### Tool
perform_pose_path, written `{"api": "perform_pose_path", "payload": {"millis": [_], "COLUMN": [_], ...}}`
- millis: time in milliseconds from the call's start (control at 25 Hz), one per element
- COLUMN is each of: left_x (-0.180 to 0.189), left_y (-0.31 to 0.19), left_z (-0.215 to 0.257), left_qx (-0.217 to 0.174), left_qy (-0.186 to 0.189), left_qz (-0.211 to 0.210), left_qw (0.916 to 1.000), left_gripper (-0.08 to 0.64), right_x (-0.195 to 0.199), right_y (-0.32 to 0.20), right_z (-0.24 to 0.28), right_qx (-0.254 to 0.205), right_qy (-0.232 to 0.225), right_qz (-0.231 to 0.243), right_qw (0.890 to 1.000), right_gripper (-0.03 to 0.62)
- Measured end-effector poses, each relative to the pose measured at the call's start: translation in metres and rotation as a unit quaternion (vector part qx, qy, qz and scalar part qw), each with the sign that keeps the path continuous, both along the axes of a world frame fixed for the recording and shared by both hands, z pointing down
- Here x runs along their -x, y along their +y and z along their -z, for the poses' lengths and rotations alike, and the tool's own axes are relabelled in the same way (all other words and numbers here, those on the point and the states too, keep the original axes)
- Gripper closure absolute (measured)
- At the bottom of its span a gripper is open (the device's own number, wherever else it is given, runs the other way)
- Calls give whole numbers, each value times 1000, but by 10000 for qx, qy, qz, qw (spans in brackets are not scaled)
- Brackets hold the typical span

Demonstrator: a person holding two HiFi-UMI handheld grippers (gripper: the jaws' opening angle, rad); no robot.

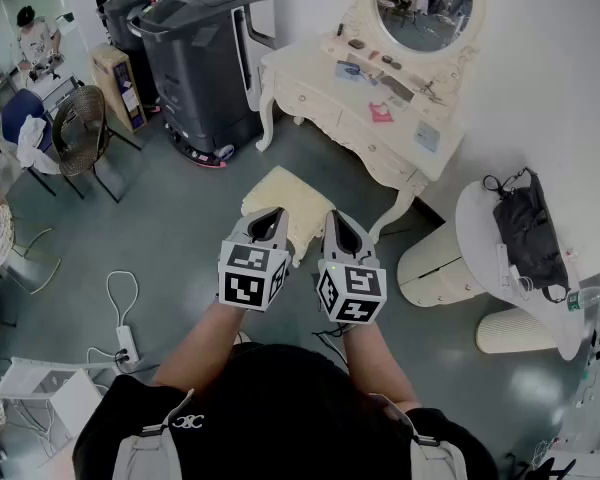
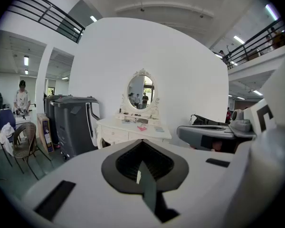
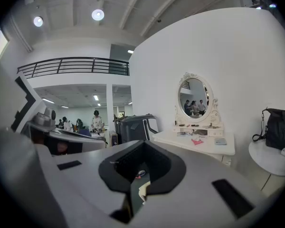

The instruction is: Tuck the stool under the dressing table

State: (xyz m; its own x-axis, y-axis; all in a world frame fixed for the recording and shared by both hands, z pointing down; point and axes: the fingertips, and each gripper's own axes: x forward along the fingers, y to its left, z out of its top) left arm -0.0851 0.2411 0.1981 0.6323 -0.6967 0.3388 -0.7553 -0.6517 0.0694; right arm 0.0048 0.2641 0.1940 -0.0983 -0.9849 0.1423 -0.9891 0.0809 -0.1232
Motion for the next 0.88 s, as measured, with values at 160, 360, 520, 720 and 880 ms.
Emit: {"api": "perform_pose_path", "payload": {"millis": [160, 360, 520, 720, 880], "left_x": [0, 2, 5, 13, 22], "left_y": [-2, -3, -4, -9, -18], "left_z": [-1, -5, -7, -10, -11], "left_qx": [10, -62, -37, 4, 19], "left_qy": [-7, -136, -114, -91, -48], "left_qz": [-3, -16, -26, -76, -133], "left_qw": [10000, 9999, 9999, 9999, 9999], "left_gripper": [560, 560, 560, 560, 560], "right_x": [-2, 1, 3, 16, 26], "right_y": [-3, -3, -6, -14, -22], "right_z": [-1, -5, -7, -5, -4], "right_qx": [6, 34, 70, 90, 93], "right_qy": [-44, -158, -94, 24, 89], "right_qz": [-26, -14, -28, -26, -72], "right_qw": [10000, 9999, 9999, 10000, 9999], "right_gripper": [584, 583, 583, 583, 583]}}
